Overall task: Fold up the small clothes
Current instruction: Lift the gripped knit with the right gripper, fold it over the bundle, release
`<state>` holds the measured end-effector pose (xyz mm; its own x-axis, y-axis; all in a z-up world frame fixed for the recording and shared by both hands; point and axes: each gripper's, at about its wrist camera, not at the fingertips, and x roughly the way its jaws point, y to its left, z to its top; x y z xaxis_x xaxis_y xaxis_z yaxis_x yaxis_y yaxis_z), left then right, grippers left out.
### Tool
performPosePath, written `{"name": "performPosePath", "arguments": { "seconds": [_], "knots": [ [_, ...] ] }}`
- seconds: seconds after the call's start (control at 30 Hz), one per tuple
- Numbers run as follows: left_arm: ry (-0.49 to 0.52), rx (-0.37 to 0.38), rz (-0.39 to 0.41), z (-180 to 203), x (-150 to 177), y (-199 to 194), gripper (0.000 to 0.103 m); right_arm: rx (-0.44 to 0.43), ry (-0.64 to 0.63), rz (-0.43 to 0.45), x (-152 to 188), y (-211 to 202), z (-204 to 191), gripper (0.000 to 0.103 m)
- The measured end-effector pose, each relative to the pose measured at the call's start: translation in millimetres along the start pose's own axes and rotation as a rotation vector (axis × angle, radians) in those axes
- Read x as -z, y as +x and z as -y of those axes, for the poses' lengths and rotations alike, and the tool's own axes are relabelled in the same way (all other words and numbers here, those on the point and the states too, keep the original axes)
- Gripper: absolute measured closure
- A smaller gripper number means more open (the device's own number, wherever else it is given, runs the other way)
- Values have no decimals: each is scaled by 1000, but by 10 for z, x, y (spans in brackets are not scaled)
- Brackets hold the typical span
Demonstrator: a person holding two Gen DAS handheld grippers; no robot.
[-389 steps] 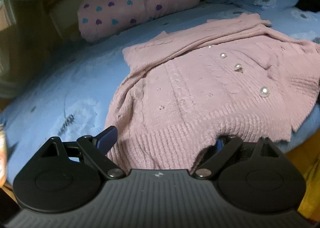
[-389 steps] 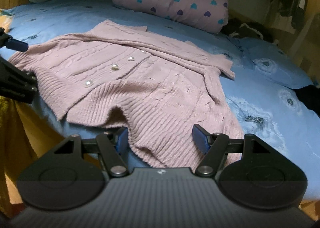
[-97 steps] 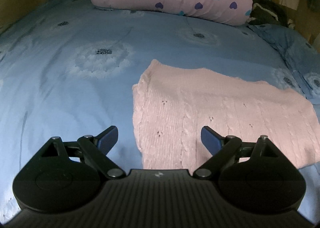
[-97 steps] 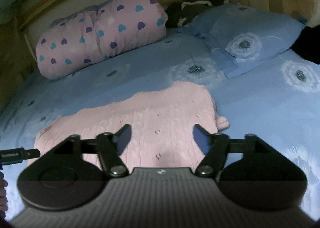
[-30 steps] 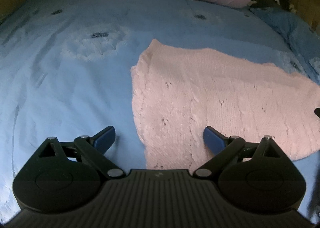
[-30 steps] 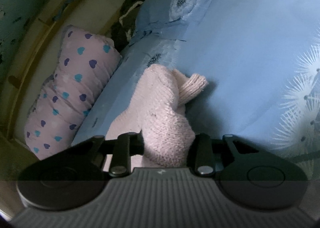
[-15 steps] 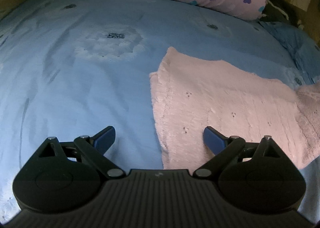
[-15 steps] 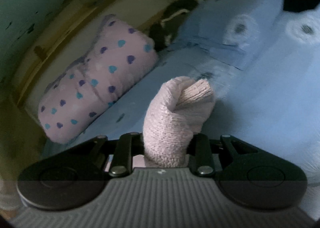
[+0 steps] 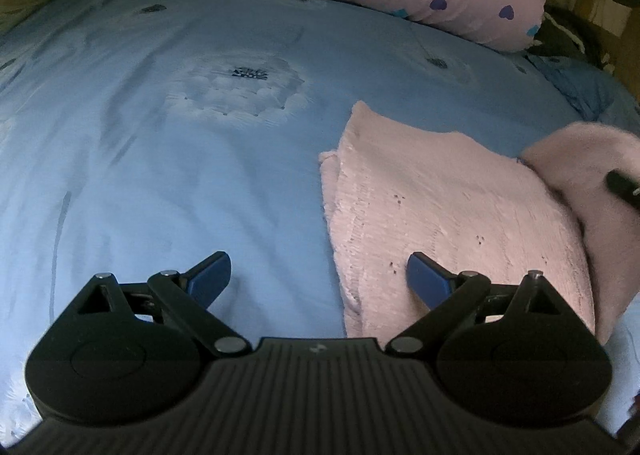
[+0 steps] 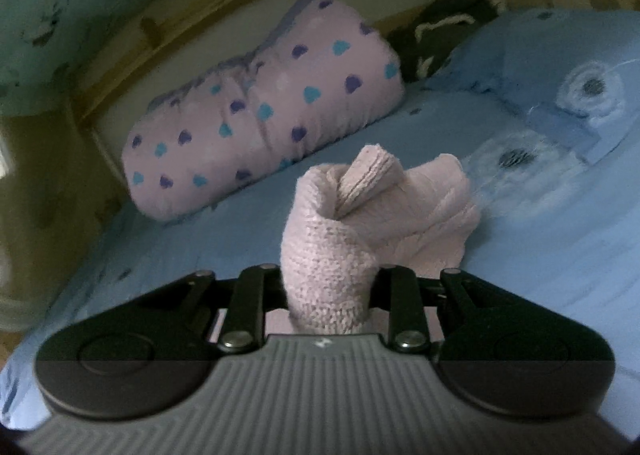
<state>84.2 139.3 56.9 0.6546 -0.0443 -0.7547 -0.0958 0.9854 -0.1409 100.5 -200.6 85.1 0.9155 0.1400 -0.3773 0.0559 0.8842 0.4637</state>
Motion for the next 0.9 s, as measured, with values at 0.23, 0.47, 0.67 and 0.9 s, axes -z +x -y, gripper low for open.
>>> {"name": "performPosePath", "arguments": {
  "seconds": [0.23,0.47,0.67,0.9],
  "knots": [
    [-30,-7,5,-124,-25,-42,6,11,34,-138,275,311,-27,75],
    [-70,-14,16,-270,-54,-99,6,52,16,-93,142,311,-225,76],
    [-98,-41,22,-393,-84,-99,6,-34,-134,-24,3,259,-851,76],
    [-112,-103,28,-569,-121,-92,6,-166,-368,-139,686,348,-1356,76]
  ]
}}
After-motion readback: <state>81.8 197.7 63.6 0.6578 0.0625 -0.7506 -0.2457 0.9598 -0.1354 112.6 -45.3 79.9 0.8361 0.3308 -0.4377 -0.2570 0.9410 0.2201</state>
